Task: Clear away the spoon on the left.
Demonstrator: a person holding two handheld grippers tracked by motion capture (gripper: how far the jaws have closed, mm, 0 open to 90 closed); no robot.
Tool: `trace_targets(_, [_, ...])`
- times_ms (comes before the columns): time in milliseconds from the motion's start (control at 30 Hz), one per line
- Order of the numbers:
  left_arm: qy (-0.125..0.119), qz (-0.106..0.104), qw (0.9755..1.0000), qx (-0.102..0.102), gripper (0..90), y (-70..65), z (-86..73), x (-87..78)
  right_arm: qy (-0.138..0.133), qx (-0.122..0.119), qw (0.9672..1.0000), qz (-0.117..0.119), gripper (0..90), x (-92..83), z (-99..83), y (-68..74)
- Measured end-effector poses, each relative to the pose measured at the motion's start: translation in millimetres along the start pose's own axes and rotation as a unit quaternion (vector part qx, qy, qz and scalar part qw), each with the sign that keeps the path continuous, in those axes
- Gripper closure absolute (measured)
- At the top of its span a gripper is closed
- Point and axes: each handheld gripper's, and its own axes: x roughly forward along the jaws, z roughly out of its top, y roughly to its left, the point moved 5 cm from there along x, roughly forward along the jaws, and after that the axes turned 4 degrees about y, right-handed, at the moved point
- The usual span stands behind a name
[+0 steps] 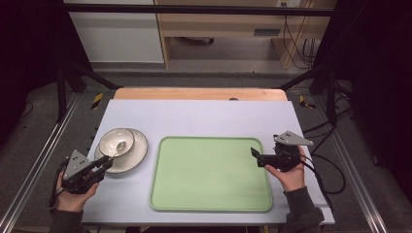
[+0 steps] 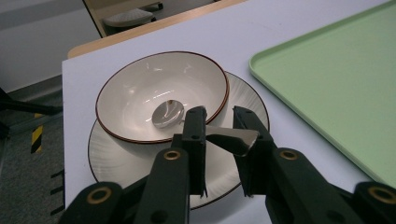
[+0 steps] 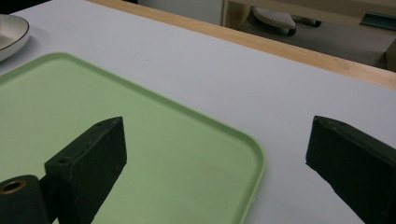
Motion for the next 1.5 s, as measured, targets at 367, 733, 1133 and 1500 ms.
trace_targets(367, [0.001,0.003,1.0,-0.007,79.8,1.4,-0.1,-1.2,0.002,-0.001,1.0,0.001,5.4,0.4,-0.2,0.1])
trace_targets(733, [0.004,0.007,0.9999,-0.015,83.9,3.5,-1.0,-2.0,0.002,-0.003,1.0,0.001,5.4,1.0,-0.4,-0.1])
trace_targets(1133, [0.002,0.009,0.9997,-0.022,88.4,4.7,-1.0,-4.0,0.004,-0.003,1.0,0.002,5.4,1.0,-0.5,0.0])
trace_targets(1500, [-0.006,0.009,0.9997,-0.023,88.7,4.8,0.5,-6.5,0.004,-0.002,1.0,0.001,5.4,0.3,-0.4,-0.4])
